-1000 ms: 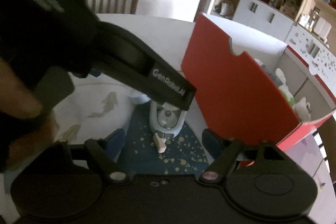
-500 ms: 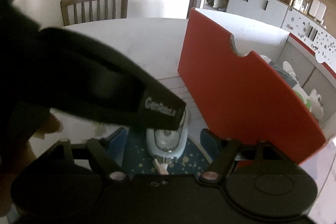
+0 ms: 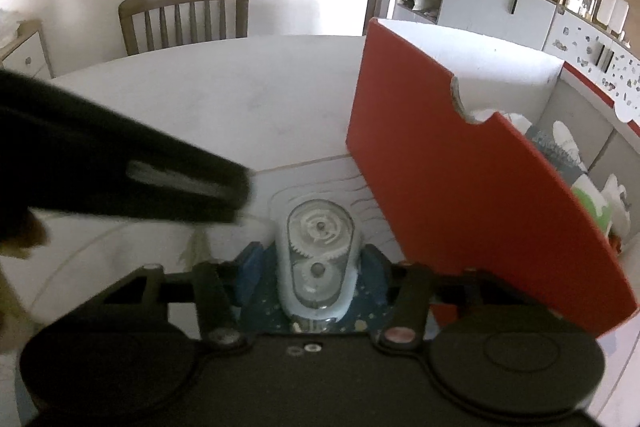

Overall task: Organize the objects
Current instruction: 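Grasp the white lid with the left tool while the right tool grasps the tape dispenser, then carry the white lid and tape dispenser over into the red box with both tools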

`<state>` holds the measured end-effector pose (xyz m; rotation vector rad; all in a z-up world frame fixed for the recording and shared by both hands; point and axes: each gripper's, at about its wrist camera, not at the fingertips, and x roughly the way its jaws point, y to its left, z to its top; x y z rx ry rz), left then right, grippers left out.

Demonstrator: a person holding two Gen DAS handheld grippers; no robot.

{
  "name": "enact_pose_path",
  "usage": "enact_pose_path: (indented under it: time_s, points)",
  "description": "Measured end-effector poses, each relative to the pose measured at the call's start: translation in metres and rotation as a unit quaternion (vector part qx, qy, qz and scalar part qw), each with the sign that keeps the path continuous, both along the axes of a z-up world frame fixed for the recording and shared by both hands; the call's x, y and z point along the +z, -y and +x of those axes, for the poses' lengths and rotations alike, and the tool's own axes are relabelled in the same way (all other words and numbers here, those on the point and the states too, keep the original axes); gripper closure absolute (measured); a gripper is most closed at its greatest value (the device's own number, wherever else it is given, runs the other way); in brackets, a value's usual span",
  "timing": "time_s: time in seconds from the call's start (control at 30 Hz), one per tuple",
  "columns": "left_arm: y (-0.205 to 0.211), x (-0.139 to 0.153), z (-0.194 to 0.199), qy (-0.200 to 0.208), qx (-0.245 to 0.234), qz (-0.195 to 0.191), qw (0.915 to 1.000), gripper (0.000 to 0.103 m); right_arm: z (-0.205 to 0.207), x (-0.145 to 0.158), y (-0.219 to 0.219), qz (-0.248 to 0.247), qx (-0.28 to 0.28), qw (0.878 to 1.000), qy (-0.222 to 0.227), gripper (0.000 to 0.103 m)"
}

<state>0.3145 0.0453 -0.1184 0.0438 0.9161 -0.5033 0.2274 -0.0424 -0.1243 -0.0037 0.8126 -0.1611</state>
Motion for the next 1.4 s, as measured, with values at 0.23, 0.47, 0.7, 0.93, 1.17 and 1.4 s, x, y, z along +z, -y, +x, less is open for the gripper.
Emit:
enact_pose_path:
  time_s: [0.23,0.47,0.7,0.93,1.17,1.4]
  points:
    - [-0.029,0.007,-0.012,-0.004,0.041,0.002,0.9992,0.064,0.003,-0.002,0.0,-0.007,-0.001,1.0,0.001,0.056]
    - [-0.041,0.015,-0.041,-0.005,0.058,0.007,0.9983,0.064,-0.005,-0.001,-0.003,0.003,0.031,0.999,-0.011,0.056]
    - [-0.046,0.025,-0.073,-0.008,0.067,0.014,0.9976,0.064,-0.028,0.02,0.005,0.016,0.069,0.997,-0.019,0.056]
    - [-0.036,0.041,-0.1,0.005,0.056,0.018,0.9983,0.064,-0.059,0.055,0.023,0.029,0.114,0.993,-0.018,0.056]
    - [-0.017,0.062,-0.126,0.018,0.042,0.021,0.9987,0.064,-0.089,0.091,0.04,0.034,0.164,0.986,-0.008,0.056]
    - [0.005,0.081,-0.145,0.025,0.039,0.019,0.9987,0.064,-0.108,0.117,0.064,0.05,0.194,0.98,0.002,0.056]
